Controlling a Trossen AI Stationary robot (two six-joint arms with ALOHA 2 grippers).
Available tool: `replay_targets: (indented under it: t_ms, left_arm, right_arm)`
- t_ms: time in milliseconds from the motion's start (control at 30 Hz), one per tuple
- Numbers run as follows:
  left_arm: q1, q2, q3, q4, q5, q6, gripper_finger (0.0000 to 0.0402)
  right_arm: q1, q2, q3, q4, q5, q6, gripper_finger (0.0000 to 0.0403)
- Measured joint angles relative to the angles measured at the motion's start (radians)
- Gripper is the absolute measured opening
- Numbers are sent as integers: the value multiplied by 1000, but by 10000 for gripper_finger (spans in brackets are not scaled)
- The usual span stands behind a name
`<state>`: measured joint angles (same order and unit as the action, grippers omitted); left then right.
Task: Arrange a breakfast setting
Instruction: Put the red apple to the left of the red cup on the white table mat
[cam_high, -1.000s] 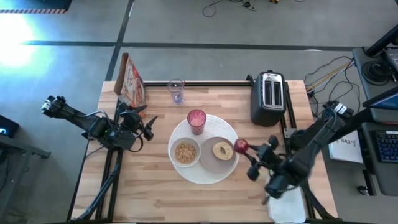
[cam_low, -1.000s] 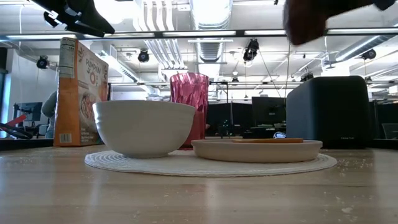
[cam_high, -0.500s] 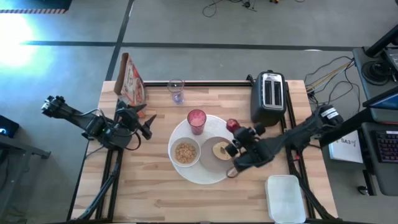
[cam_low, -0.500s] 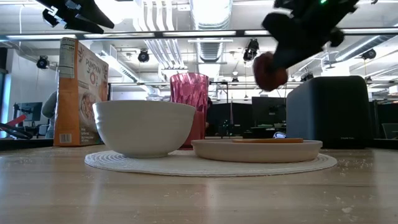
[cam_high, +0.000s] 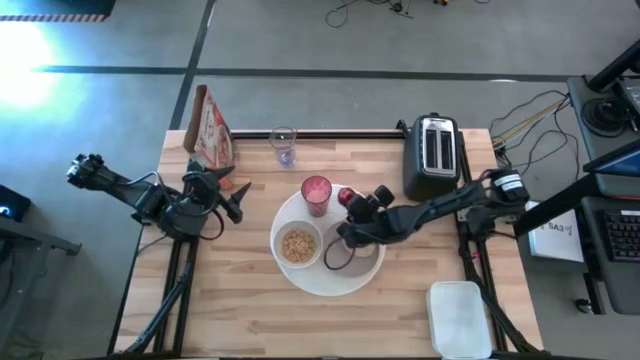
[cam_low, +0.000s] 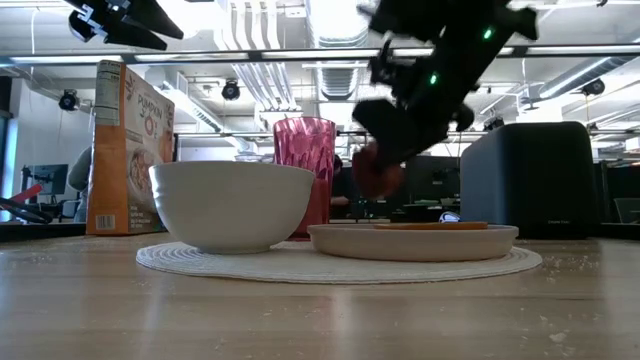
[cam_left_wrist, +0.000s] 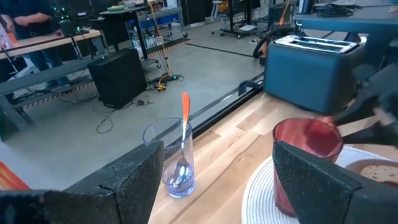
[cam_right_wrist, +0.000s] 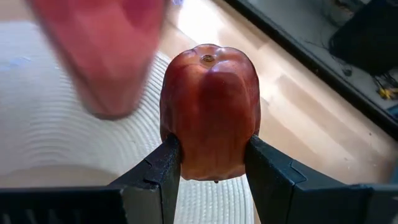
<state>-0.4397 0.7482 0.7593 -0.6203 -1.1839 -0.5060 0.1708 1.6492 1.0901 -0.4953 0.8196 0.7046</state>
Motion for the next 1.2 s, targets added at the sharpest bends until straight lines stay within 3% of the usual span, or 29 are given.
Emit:
replay_targets:
  t_ms: [267,1200]
  left_arm:
    - [0,-16,0,0,0,11,283]
    - [1,-27,0,0,-1,19,283]
  right_arm:
    - [-59,85,-1,22,-95,-4,141]
    - [-62,87,-1,65,-94,-9,141]
